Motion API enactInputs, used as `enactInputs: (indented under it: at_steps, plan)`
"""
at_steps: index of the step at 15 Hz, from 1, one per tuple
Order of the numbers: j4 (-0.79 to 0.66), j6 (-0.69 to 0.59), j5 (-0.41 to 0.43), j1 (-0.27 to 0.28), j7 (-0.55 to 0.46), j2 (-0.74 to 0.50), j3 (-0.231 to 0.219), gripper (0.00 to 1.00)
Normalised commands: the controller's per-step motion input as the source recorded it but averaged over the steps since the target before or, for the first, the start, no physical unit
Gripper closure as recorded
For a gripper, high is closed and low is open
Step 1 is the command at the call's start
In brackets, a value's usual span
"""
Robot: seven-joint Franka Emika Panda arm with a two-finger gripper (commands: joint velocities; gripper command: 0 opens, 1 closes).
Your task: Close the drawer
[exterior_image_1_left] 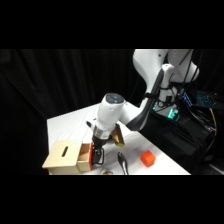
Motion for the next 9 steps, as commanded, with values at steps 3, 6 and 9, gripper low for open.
enactInputs:
  at_steps: [3, 6, 9]
  plan:
    - [0.35, -0.05, 0.143, -0.081, -0.23, 0.15, -0.022, 0.0]
    - [0.39, -0.1, 0.155, -0.097, -0.25, 0.16, 0.004, 0.0]
    - [0.4, -0.12, 0.154, -0.116, -0.25, 0.18, 0.04, 0.0]
